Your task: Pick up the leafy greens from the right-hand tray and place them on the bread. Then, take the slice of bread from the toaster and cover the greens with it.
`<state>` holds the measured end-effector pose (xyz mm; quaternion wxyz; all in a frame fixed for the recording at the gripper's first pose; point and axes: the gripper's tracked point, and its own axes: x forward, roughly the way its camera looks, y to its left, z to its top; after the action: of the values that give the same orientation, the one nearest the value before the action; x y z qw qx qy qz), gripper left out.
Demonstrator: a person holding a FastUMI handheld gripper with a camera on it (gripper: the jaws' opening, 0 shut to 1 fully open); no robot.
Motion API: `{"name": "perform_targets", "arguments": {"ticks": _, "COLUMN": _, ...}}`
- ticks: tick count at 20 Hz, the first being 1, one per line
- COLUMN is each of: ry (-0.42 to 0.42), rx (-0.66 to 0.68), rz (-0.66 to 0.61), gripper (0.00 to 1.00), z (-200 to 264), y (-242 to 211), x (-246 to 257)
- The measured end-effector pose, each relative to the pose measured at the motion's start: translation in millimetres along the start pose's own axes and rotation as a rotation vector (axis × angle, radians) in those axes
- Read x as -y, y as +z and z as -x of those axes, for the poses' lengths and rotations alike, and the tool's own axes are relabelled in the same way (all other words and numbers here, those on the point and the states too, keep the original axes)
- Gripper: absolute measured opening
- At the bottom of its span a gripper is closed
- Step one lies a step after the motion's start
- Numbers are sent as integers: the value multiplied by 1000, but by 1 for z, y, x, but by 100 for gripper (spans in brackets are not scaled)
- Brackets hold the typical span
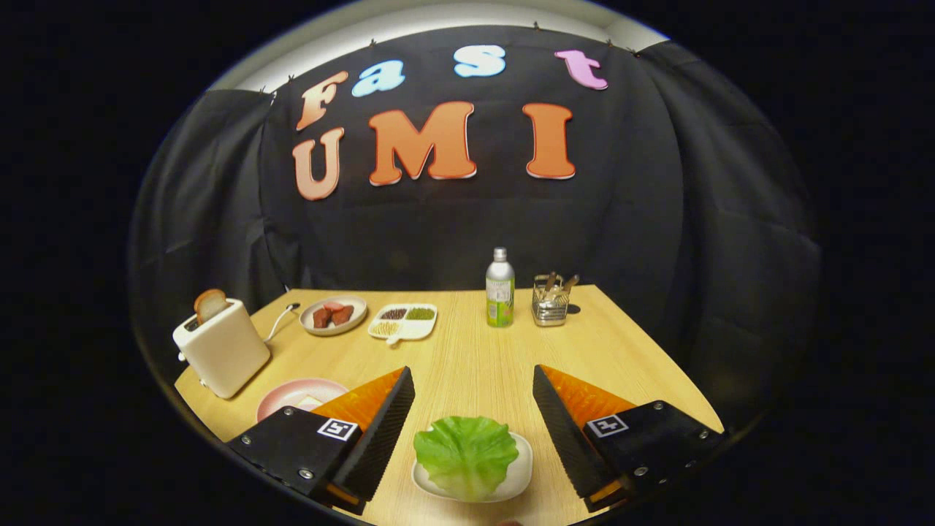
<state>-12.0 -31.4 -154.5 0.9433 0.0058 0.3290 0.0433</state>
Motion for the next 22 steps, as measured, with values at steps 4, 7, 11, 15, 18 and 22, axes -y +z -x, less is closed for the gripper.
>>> {"name": "perform_targets", "arguments": {"ticks": 4, "ry": 83, "rx": -166, "rz": 64, "gripper": 98, "z": -6, "y": -35, "x": -15}}
{"name": "perform_targets", "arguments": {"ticks": 7, "ry": 133, "rx": -276, "rz": 96, "gripper": 98, "z": -13, "y": -60, "x": -25}}
{"name": "perform_targets", "arguments": {"ticks": 11, "ry": 135, "rx": -384, "rz": 138, "gripper": 96, "z": -27, "y": -92, "x": -24}}
{"name": "perform_targets", "arguments": {"ticks": 15, "ry": 135, "rx": -488, "rz": 127, "gripper": 92, "z": -38, "y": -125, "x": -24}}
{"name": "perform_targets", "arguments": {"ticks": 18, "ry": 108, "rx": -542, "rz": 131, "gripper": 88, "z": -46, "y": -142, "x": -17}}
{"name": "perform_targets", "arguments": {"ticks": 22, "ry": 107, "rx": -553, "rz": 125, "gripper": 72, "z": -51, "y": -149, "x": -16}}
